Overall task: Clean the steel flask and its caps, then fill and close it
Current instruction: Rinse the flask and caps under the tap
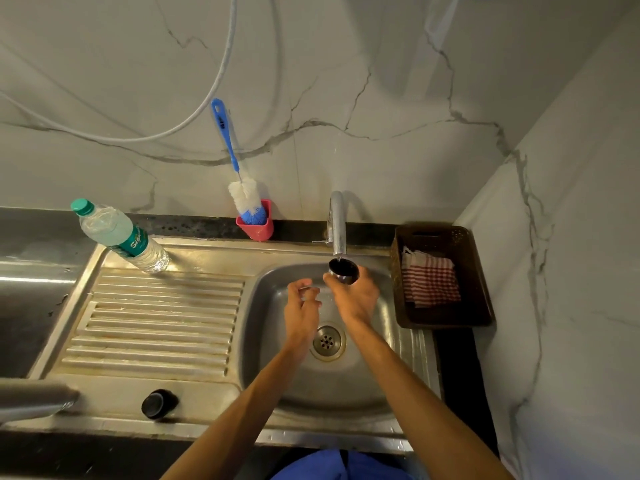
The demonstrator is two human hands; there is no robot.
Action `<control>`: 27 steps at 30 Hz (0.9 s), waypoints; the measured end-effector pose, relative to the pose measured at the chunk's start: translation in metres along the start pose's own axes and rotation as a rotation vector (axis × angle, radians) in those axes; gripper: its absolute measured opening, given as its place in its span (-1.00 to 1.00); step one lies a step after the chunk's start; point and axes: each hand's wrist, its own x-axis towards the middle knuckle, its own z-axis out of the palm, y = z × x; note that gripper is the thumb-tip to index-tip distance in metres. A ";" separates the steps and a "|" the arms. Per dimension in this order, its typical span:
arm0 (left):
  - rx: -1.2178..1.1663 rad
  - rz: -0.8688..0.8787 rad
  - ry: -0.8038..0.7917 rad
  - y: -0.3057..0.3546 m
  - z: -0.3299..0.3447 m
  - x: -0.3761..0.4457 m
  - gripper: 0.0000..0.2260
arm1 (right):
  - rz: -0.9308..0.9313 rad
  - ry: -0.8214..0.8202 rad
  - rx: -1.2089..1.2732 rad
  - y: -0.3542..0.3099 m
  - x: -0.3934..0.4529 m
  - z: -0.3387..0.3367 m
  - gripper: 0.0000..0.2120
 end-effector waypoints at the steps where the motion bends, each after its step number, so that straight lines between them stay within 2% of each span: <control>1: -0.004 0.002 0.010 -0.002 -0.002 0.001 -0.84 | -0.006 0.009 -0.032 0.001 -0.001 -0.001 -0.51; 13: -0.072 -0.011 0.069 -0.010 -0.027 0.001 -0.88 | 0.040 -0.035 -0.111 -0.004 0.002 0.019 -0.51; 22: -0.131 -0.068 0.071 -0.014 -0.040 -0.004 -0.86 | -0.079 -0.021 -0.165 -0.001 -0.004 0.003 -0.39; 24: -0.129 -0.087 0.067 -0.015 -0.043 -0.006 -0.85 | -0.113 -0.071 -0.212 -0.002 -0.002 -0.006 -0.37; 27: -0.150 -0.074 0.062 -0.014 -0.052 -0.012 -0.82 | -0.062 -0.254 -0.219 -0.014 0.003 -0.030 -0.35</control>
